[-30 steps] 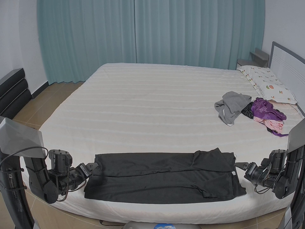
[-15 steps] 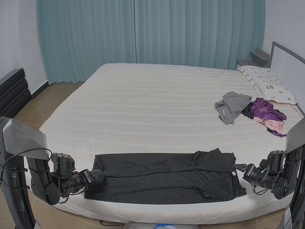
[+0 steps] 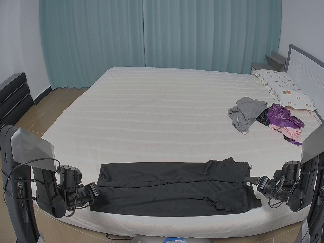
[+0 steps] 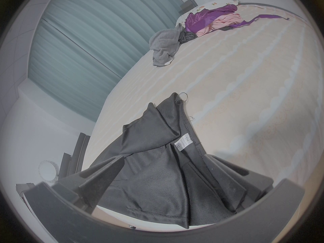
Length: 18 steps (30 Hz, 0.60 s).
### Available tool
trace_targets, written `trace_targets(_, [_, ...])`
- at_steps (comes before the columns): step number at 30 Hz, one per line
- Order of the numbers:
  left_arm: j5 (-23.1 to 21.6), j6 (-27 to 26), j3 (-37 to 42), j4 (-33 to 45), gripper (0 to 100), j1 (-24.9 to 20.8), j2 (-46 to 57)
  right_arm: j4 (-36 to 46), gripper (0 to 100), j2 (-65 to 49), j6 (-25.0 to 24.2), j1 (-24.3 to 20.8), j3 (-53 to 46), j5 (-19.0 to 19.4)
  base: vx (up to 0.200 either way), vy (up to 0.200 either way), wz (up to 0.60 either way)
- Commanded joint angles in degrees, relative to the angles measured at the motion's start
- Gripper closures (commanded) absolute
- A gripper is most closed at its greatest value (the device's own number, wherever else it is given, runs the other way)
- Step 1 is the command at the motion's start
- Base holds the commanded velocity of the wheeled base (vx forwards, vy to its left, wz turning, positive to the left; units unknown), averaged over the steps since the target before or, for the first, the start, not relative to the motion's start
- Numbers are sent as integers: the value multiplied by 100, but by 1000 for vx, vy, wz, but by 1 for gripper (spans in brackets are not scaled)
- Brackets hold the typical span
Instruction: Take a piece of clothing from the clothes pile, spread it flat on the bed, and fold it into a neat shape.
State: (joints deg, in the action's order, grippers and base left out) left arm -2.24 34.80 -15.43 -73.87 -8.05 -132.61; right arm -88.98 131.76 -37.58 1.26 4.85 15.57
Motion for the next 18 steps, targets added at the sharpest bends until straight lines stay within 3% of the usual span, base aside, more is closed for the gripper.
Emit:
trace_targets(1, [75,35,-74,-4,100,154,7,-85,0,52,102,-3,95,69,0,0,0])
trace_targets(12, [22,694,-487,13,100,260,156,-76,0,201,331,-108,710,394,0,0,0])
trace_targets(13, [5,694,-505,22,0,251,156,-76,0,210,331,-126,710,403,0,0,0])
trace_targets(18, [-400,440,-513,75,0,260,209,-85,0,272,331,-73,675,535,0,0,0])
